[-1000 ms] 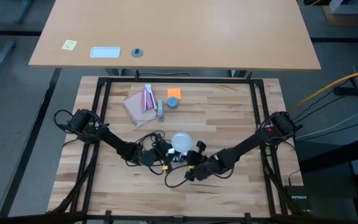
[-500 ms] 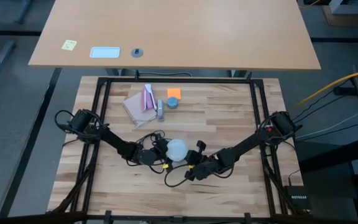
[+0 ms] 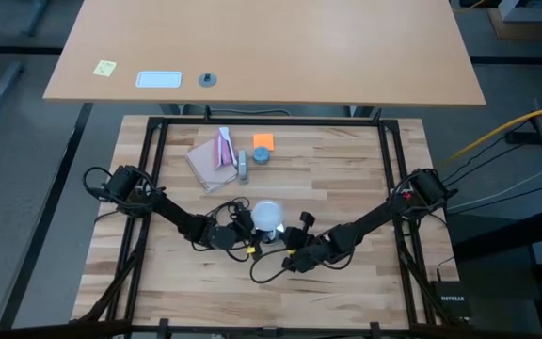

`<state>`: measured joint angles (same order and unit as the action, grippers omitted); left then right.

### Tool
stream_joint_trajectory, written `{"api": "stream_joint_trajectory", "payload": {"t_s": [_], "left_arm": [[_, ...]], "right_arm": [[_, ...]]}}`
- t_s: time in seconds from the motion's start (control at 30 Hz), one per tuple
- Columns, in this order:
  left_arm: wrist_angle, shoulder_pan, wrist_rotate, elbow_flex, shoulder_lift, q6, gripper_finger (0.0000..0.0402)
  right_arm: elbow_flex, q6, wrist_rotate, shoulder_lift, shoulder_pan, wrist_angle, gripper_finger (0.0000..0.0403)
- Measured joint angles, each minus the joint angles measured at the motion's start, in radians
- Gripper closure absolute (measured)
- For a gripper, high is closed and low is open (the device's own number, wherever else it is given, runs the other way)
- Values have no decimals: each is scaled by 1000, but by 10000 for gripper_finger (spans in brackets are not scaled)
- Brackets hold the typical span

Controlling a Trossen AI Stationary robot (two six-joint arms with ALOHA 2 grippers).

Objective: Screw lightbulb
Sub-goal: Remove the white lightbulb from the silver lamp

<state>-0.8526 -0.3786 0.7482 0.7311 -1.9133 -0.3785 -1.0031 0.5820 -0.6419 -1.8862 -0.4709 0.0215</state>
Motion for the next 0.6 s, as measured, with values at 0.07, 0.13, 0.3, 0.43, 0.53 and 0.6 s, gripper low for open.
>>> {"api": "stream_joint_trajectory", "payload": {"t_s": [0.07, 0.13, 0.3, 0.43, 0.53, 0.6], "left_arm": [[-10, 0, -1, 0, 0, 0, 270], [-18, 0, -5, 0, 0, 0, 271], [-24, 0, -5, 0, 0, -1, 265], [-24, -3, -5, 0, 0, 5, 262], [-24, -13, -6, 0, 0, 23, 267], [-23, -19, -6, 0, 1, 33, 267]], "right_arm": [[0, 0, -21, 0, 0, 7, 393], [0, 0, -47, 0, 0, 6, 393], [0, 0, -137, 0, 5, 28, 393], [0, 22, -160, 0, 32, 125, 393], [1, 21, -132, -6, 70, 171, 393], [1, 3, -89, -20, 98, 155, 393]]}}
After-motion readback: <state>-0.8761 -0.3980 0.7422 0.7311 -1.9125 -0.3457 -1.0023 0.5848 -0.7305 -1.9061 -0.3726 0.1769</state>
